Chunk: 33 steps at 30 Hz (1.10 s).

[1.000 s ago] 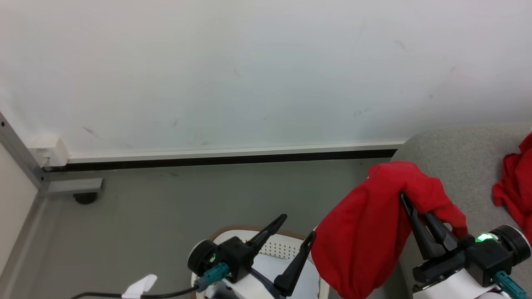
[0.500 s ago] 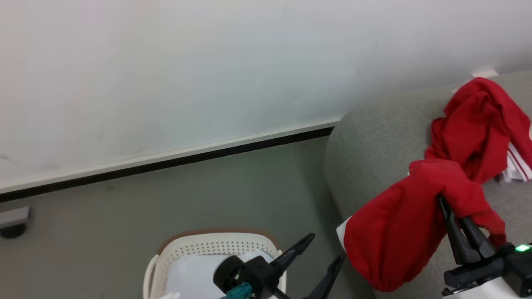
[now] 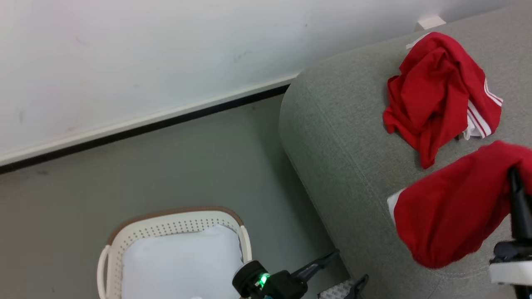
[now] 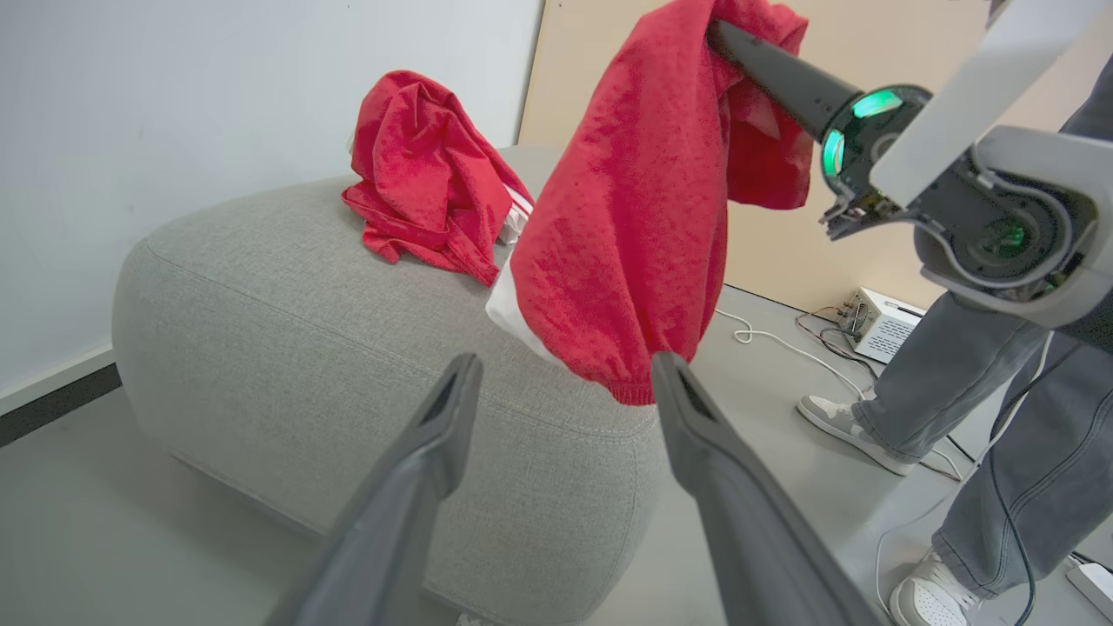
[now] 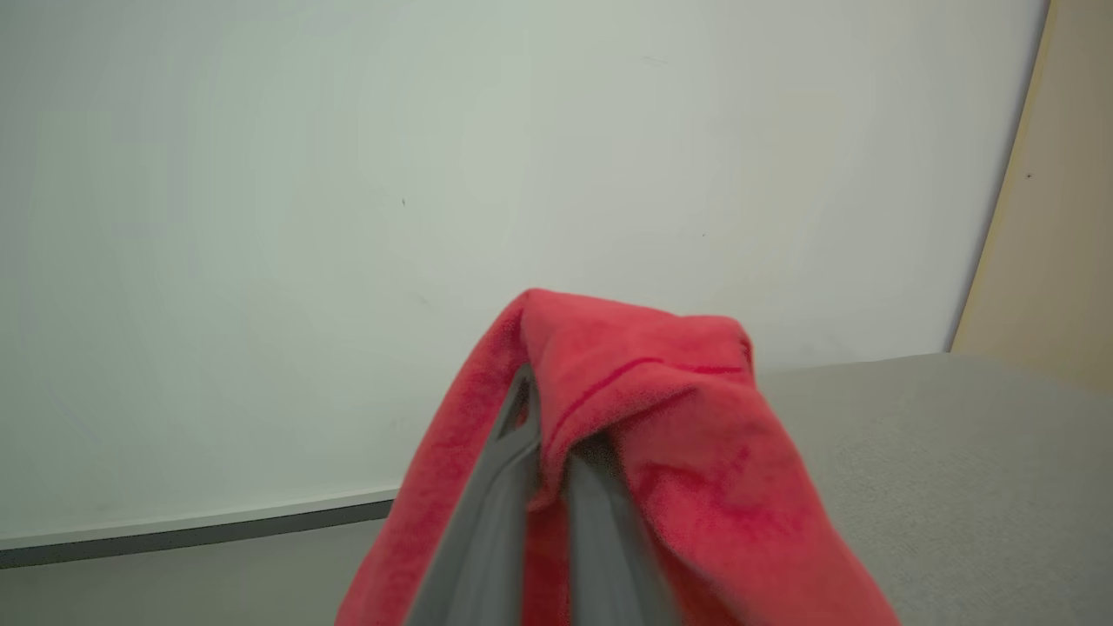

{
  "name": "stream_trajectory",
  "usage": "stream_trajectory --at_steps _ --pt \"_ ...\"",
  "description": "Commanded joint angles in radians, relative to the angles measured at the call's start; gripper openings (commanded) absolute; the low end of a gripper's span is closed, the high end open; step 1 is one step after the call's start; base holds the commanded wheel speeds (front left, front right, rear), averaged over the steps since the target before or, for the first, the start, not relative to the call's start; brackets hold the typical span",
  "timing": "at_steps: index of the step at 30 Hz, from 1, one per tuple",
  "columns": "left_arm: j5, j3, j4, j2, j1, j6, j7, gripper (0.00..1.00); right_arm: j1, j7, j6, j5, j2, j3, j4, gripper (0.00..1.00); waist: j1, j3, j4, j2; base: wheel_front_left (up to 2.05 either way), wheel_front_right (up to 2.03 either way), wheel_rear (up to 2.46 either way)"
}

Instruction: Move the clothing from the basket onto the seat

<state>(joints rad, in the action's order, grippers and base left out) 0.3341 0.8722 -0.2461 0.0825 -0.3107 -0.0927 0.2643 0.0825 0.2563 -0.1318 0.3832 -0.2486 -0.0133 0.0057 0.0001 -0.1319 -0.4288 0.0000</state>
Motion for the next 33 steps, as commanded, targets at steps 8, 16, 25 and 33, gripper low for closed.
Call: stream_trajectory --at_steps 8,16,25,33 --pt "-0.051 0.022 -0.001 0.075 -0.106 -0.022 -0.009 1.00 0.301 -0.006 0.002 0.152 -0.069 -0.101 0.153 0.00 -0.0001 -0.237 0.085 0.0000 0.00 0.00 0.00" --pt "-0.081 0.014 0.040 0.108 -0.226 -0.027 -0.040 1.00 0.625 -0.010 0.002 0.185 -0.192 -0.287 0.512 0.00 -0.0001 -0.393 0.158 0.0000 0.00 0.00 0.00" --pt "-0.069 -0.014 0.034 0.102 -0.251 0.004 -0.028 1.00 0.706 0.009 0.002 0.002 -0.183 -0.539 0.790 1.00 -0.0001 -0.414 0.196 0.0000 0.00 0.00 0.00" --pt "-0.025 -0.054 0.014 0.112 -0.179 0.039 -0.008 1.00 0.502 0.009 0.002 -0.066 -0.042 -0.571 0.609 1.00 -0.0001 -0.306 0.191 0.0000 0.00 0.00 0.00"
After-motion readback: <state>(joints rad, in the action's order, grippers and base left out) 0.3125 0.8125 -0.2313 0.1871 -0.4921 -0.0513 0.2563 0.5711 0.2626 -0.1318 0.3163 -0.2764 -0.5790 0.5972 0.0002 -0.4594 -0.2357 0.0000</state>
